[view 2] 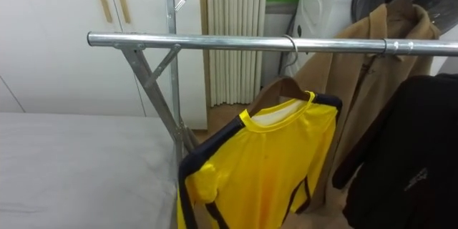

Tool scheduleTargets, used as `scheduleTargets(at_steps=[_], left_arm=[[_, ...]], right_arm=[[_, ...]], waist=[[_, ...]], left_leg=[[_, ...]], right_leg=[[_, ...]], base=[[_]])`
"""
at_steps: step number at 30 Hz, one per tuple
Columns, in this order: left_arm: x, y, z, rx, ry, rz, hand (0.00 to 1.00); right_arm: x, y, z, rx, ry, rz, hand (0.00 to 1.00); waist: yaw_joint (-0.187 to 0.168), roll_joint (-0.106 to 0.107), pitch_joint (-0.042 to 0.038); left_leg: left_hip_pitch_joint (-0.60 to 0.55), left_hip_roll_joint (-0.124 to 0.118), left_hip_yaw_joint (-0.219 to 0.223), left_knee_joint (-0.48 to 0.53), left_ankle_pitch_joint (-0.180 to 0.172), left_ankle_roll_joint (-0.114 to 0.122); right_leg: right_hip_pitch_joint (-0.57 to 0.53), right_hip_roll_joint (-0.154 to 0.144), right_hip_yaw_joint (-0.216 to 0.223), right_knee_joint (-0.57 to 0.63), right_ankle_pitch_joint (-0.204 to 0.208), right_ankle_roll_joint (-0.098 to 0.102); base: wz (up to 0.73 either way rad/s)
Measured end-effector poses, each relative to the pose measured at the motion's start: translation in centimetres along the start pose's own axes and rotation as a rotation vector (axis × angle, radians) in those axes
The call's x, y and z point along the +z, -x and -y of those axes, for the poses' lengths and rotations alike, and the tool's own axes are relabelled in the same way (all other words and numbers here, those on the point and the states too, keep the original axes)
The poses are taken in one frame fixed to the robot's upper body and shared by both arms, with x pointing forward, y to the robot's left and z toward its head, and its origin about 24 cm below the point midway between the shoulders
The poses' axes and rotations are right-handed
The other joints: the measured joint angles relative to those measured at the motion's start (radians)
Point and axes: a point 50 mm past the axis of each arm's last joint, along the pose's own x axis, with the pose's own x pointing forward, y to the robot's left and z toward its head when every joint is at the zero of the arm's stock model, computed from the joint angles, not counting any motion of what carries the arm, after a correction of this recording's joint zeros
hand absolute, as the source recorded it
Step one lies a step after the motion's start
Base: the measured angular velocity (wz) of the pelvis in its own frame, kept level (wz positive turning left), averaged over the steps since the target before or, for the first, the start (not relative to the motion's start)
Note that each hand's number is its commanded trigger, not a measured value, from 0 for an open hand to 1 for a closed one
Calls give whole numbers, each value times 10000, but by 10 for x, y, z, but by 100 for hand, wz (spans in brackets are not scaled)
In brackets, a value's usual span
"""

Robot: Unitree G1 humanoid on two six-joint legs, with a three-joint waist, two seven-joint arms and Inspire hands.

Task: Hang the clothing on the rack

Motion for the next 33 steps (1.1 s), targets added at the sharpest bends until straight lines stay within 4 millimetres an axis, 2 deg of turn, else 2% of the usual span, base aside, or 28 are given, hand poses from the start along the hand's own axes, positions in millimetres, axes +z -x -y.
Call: scheduleTargets(at_steps=[21, 33], left_arm=[[1, 0, 3, 149, -131, 5, 0], [0, 0, 2, 193, -155, -5, 0]], right_arm=[[1, -3, -7, 449, -10, -85, 0], [-2, -4, -13, 590, -300, -223, 0]], waist=[[6, 36, -20], [-4, -30, -19]], left_leg=[[-11, -3, -191, 6, 0, 0], [14, -9, -384, 56, -1, 0]], right_leg=[[25, -12, -152, -7, -2, -16], [127, -46, -261, -11, -44, -48]], base=[[1], [2]])
